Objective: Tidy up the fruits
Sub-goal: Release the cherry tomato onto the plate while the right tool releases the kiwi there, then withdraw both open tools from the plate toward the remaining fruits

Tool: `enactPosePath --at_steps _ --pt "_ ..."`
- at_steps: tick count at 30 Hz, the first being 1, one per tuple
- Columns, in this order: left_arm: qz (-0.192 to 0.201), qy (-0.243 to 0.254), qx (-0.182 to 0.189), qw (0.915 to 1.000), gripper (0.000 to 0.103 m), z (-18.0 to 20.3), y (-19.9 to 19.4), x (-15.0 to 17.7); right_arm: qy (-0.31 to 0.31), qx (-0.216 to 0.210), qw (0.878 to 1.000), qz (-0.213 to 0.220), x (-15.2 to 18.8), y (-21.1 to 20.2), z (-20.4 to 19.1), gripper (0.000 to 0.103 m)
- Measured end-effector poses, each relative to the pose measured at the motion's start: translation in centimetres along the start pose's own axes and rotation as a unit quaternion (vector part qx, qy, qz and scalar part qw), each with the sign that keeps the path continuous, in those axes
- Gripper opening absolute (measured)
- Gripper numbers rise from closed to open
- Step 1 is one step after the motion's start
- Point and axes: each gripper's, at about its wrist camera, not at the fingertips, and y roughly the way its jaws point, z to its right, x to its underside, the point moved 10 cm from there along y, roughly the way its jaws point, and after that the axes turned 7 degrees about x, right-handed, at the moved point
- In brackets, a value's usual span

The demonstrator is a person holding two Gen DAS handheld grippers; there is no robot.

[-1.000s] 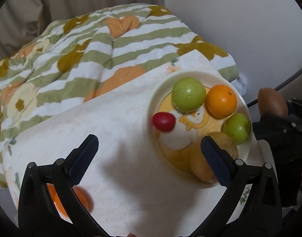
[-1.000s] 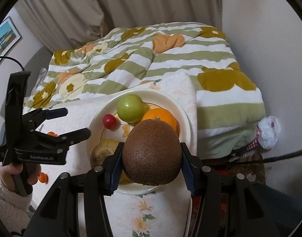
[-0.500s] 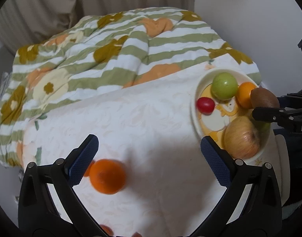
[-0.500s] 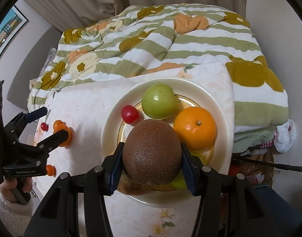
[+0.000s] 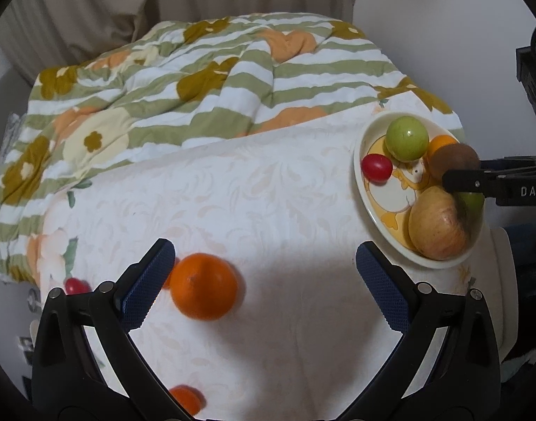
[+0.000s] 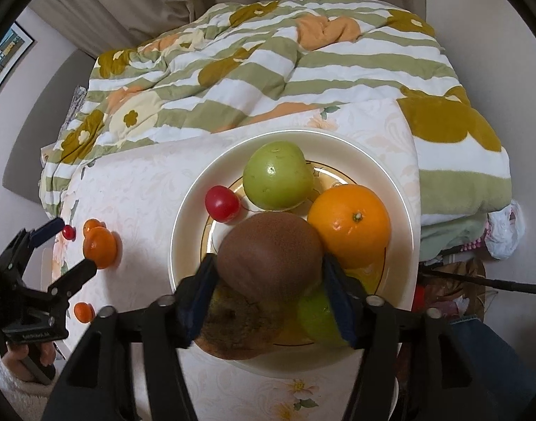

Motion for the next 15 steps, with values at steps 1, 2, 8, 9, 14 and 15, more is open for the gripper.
enactPosePath --at_steps 1,2,8,9,14,15 --pt "0.001 -0.002 -0.001 1.0 0.103 0.0 -0.2 0.1 0.001 -0.004 1.0 0.005 -0.1 -0.2 -0.1 0.068" --pt "0.003 -0.005 -0.003 1.0 0.103 0.0 -0.4 0.4 0.0 -0.007 1.0 0.012 -0.2 -0.4 -0.1 0.071" --pt "0.008 -0.02 -0.009 0.9997 0.103 0.4 -1.6 1.6 -0.017 0.0 0.998 0.053 -0.2 -1.7 -0.2 0.094" --pt "0.01 -0.02 -0.014 0.9997 0.103 0.5 -1.9 1.7 -0.019 0.001 0.998 0.058 -0.1 -2.0 -0.2 0.094" --pt "0.034 -0.032 -0.025 0.9986 0.103 1.0 -4.5 1.4 -0.031 -0.007 0.996 0.082 0.1 -4.2 -0.1 0.094" --pt "0.043 -0.039 -0.027 0.998 0.103 1.1 -5.4 1.4 -0.034 -0.007 0.996 0.085 0.1 -4.5 -0.1 0.095"
